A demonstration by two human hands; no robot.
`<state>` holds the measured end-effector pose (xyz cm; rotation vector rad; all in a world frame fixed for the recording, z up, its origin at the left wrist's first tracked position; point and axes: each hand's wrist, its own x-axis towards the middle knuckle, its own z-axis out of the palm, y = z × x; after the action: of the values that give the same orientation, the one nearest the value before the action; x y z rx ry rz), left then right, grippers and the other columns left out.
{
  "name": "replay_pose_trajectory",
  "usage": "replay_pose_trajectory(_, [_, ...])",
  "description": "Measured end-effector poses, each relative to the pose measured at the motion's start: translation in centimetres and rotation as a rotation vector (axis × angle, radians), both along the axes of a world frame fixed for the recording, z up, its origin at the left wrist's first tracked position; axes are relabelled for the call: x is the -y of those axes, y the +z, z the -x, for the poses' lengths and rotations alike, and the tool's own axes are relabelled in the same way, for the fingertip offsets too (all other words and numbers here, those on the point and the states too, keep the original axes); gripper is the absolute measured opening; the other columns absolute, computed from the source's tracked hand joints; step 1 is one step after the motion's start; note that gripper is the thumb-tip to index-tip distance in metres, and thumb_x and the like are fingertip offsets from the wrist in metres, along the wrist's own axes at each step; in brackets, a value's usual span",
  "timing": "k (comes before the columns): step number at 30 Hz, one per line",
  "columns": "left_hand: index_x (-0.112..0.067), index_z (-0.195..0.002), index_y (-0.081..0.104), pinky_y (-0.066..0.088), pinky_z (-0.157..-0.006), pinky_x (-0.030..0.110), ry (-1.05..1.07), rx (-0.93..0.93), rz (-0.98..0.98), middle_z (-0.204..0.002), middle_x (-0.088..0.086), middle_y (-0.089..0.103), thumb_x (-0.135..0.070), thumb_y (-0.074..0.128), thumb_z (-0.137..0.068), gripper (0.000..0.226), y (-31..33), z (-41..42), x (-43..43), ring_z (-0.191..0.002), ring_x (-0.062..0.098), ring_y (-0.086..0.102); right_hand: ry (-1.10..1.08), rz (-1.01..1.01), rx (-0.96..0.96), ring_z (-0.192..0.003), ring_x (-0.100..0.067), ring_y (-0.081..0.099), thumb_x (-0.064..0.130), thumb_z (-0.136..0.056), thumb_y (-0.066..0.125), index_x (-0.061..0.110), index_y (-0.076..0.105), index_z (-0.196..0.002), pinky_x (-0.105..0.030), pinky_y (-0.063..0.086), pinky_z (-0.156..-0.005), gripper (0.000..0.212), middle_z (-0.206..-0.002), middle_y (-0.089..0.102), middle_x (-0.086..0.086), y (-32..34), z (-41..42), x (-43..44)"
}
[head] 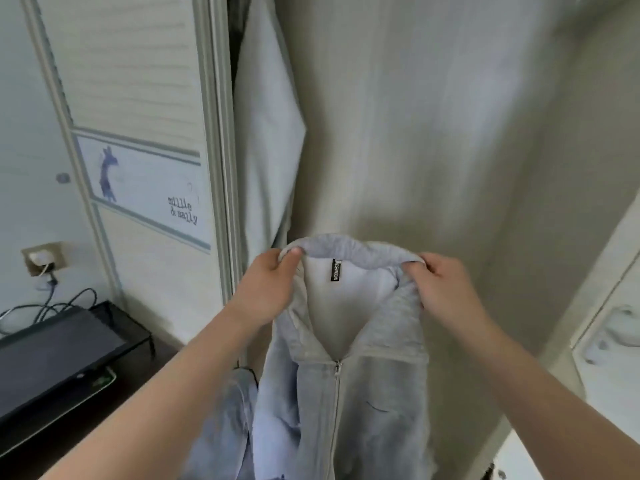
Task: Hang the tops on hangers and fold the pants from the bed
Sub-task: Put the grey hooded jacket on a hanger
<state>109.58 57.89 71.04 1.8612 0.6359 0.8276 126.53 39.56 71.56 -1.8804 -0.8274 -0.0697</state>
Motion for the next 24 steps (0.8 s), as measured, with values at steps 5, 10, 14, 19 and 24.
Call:
replay_pose_trajectory(5, [0.008,-0.094,0.062,0.046,-0.073,0.031,-0.146,0.115,-0.081,-0.08,0.011,0.064,-0.035,0.047,-0.104,0.046,7.7,-4.9,-5.0,-0.078,0.018,0.058,-0.135,-0.061,0.174,-0.05,-0.007,0.038,0.02,-0.094,0.055,0.017,0.046,-0.054,-0.023,0.029,-0.048,0.041,-0.044,0.044,0.014,7.5,-3.1,-3.8])
replay_pose_trajectory(10, [-0.007,-0.076,0.055,0.041,-0.054,0.017,-0.195,0.252,-0.12,-0.071,0.005,0.054,-0.033,0.047,-0.105,0.04,16.6,-9.6,-8.2,-0.067,0.016,0.052,-0.236,-0.104,0.284,-0.052,-0.013,0.037,0.02,-0.092,0.055,0.017,0.042,-0.055,-0.032,0.028,-0.051,0.04,-0.05,0.041,0.005,17.1,-5.7,-6.4])
replay_pose_trajectory(14, [-0.013,-0.074,0.054,0.035,-0.049,0.023,-0.248,0.341,-0.118,-0.062,0.002,0.051,-0.034,0.049,-0.104,0.038,24.5,-13.2,-9.4,-0.057,0.016,0.049,-0.314,-0.128,0.326,-0.056,-0.021,0.041,0.02,-0.091,0.054,0.013,0.047,-0.059,-0.032,0.034,-0.056,0.034,-0.056,0.044,-0.007,25.3,-8.3,-7.2])
replay_pose_trajectory(19, [-0.002,-0.095,0.063,0.044,-0.067,0.029,-0.204,0.392,-0.161,-0.083,0.01,0.058,-0.034,0.051,-0.101,0.034,33.0,-17.8,-9.9,-0.078,0.025,0.058,-0.519,0.032,0.51,-0.065,-0.031,0.061,0.024,-0.095,0.049,0.007,0.052,-0.06,-0.032,0.046,-0.062,0.039,-0.059,0.056,-0.011,33.6,-11.0,-7.8])
replay_pose_trajectory(24, [0.0,-0.122,0.057,0.055,-0.089,0.04,-0.242,0.439,-0.069,-0.103,0.014,0.062,-0.026,0.049,-0.103,0.033,38.9,-21.8,-8.9,-0.099,0.031,0.065,-0.669,0.267,0.656,-0.055,-0.023,0.061,0.017,-0.09,0.048,0.008,0.056,-0.065,-0.029,0.05,-0.061,0.027,-0.062,0.061,-0.011,39.8,-12.2,-7.5])
